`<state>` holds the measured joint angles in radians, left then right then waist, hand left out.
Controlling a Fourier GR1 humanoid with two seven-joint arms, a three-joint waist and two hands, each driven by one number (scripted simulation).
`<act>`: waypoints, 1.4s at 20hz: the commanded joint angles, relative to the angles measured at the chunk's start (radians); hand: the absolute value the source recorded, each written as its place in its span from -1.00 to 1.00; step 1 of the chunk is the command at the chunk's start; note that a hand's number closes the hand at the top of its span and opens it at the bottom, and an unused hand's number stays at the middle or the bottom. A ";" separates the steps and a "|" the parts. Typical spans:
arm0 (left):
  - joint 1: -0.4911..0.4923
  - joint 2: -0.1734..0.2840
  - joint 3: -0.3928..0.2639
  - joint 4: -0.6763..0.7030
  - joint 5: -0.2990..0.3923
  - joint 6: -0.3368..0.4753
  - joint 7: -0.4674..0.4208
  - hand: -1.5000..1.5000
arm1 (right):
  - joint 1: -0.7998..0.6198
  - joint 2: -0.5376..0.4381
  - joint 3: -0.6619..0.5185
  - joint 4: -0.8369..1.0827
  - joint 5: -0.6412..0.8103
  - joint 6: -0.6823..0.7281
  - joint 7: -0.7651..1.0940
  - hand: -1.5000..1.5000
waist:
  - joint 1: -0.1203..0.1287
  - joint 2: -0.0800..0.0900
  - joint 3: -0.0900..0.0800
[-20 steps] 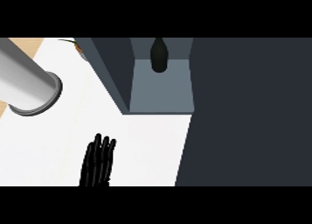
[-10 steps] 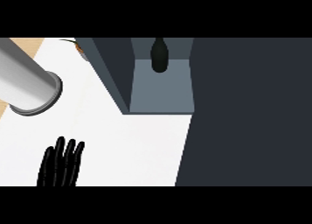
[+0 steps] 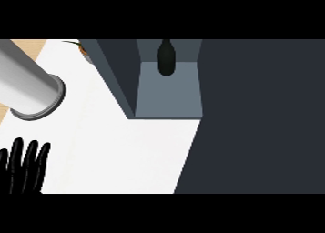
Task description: Pick up the wine, place it into the cabinet and close the cabinet
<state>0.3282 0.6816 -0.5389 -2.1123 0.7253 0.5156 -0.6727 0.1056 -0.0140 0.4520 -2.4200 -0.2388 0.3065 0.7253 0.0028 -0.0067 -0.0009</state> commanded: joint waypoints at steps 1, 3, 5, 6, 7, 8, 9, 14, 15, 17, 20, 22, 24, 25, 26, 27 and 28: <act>0.088 0.013 0.062 0.007 0.038 -0.065 -0.048 -1.00 | 0.048 -0.003 0.153 -0.187 0.028 -0.010 0.052 1.00 | 0.001 -0.003 -0.001; 0.097 0.070 0.138 -0.039 0.078 -0.082 0.004 -1.00 | -0.009 0.014 0.182 -0.154 0.037 -0.036 0.074 1.00 | 0.004 0.001 0.000; 0.115 0.107 0.203 -0.049 0.113 -0.117 0.014 -1.00 | 0.021 0.014 0.283 -0.170 0.104 -0.080 0.065 1.00 | -0.001 -0.004 0.000; 0.124 0.108 0.201 -0.034 0.102 -0.120 0.013 -1.00 | -0.006 0.014 0.308 -0.170 0.134 -0.117 0.068 1.00 | -0.002 -0.004 -0.001; 0.099 0.101 0.243 0.010 0.127 -0.167 0.004 -1.00 | -0.018 0.014 0.310 -0.143 0.131 -0.110 0.059 1.00 | -0.004 -0.001 -0.001; 0.088 0.106 0.245 0.002 0.127 -0.149 0.030 -1.00 | -0.020 0.014 0.357 -0.165 0.148 -0.159 0.065 1.00 | -0.008 -0.002 -0.001; 0.100 0.125 0.272 0.020 0.155 -0.191 0.032 -1.00 | -0.041 0.014 0.422 -0.158 0.185 -0.211 0.084 1.00 | -0.009 -0.006 -0.002; 0.114 0.149 0.354 0.024 0.206 -0.251 0.060 -1.00 | -0.142 0.013 0.534 -0.048 0.310 -0.385 0.020 1.00 | -0.001 -0.004 -0.003; 0.129 0.150 0.341 0.012 0.188 -0.256 0.058 -1.00 | -0.109 0.013 0.564 -0.059 0.338 -0.400 -0.013 1.00 | -0.005 -0.006 -0.002; 0.146 0.152 0.353 0.011 0.186 -0.255 0.066 -1.00 | -0.187 0.013 0.560 -0.025 0.355 -0.433 0.012 1.00 | 0.004 -0.005 -0.002; 0.167 0.159 0.379 0.023 0.205 -0.317 0.060 -1.00 | -0.277 0.012 0.574 0.035 0.385 -0.525 -0.008 1.00 | 0.015 -0.005 -0.003; 0.133 0.141 0.368 0.035 0.203 -0.314 0.071 -1.00 | -0.319 0.011 0.598 0.053 0.415 -0.547 0.001 1.00 | 0.004 -0.003 -0.003; 0.113 0.135 0.387 0.092 0.230 -0.363 0.080 -1.00 | -0.398 0.010 0.529 0.062 0.412 -0.589 0.018 1.00 | 0.005 0.002 -0.004; 0.101 0.141 0.397 0.053 0.247 -0.342 0.104 -1.00 | -0.386 0.009 0.587 0.067 0.424 -0.631 0.003 1.00 | 0.003 -0.001 -0.003; 0.143 0.137 0.386 0.009 0.237 -0.325 0.107 -1.00 | -0.451 0.009 0.526 0.080 0.405 -0.638 0.039 1.00 | 0.021 0.000 -0.003; 0.113 0.127 0.380 0.017 0.232 -0.336 0.104 -1.00 | -0.492 0.008 0.507 0.151 0.392 -0.655 0.008 1.00 | 0.021 0.004 -0.003; 0.144 0.141 0.407 -0.013 0.249 -0.341 0.121 -1.00 | -0.500 0.008 0.523 0.104 0.424 -0.671 0.064 1.00 | 0.019 0.000 -0.002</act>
<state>0.4587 0.8225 -0.1495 -2.0927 0.9588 0.1878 -0.5759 -0.2353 -0.1369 0.8818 -2.3897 0.1365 -0.2857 0.7390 0.0160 -0.0070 -0.0036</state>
